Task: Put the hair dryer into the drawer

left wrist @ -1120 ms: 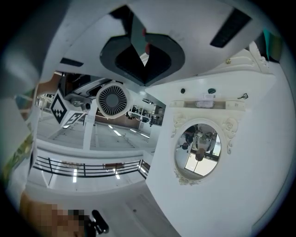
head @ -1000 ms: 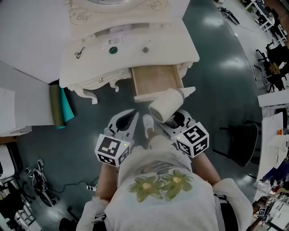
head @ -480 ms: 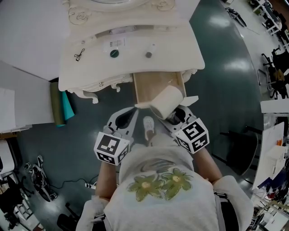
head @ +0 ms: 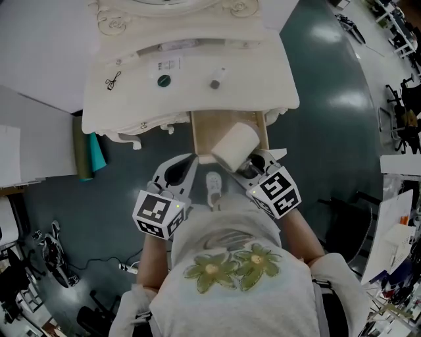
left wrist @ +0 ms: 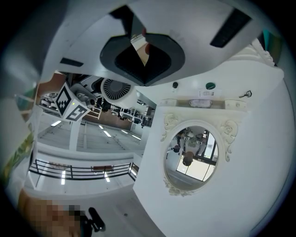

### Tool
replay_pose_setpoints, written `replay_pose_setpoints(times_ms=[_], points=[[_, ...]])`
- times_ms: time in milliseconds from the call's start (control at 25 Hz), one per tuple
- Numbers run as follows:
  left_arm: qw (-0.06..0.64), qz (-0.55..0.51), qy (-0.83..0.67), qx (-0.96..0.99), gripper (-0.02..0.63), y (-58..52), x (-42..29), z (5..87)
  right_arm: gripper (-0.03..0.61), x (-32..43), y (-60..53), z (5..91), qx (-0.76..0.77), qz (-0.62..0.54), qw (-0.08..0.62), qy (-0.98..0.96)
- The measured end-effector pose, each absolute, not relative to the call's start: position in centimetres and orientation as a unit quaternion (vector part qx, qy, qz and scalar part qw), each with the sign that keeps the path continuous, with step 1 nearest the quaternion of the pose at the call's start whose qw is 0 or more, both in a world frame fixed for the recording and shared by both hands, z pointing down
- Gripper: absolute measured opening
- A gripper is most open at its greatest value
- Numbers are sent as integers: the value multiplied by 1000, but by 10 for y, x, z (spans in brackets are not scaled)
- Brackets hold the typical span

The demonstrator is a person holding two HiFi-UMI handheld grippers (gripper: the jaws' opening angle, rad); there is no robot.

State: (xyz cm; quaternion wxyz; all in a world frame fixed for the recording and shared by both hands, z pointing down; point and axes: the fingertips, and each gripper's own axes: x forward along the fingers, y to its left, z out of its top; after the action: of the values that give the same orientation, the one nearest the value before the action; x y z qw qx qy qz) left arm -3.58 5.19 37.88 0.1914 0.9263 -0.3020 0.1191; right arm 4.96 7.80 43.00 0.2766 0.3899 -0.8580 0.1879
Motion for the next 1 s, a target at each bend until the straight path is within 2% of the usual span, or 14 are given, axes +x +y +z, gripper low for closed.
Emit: replay_pose_setpoints(times_ms=[1000], points=[[216,128,-341,906,8,24,-29,404,218,68,52,480,313,156,366,-862]])
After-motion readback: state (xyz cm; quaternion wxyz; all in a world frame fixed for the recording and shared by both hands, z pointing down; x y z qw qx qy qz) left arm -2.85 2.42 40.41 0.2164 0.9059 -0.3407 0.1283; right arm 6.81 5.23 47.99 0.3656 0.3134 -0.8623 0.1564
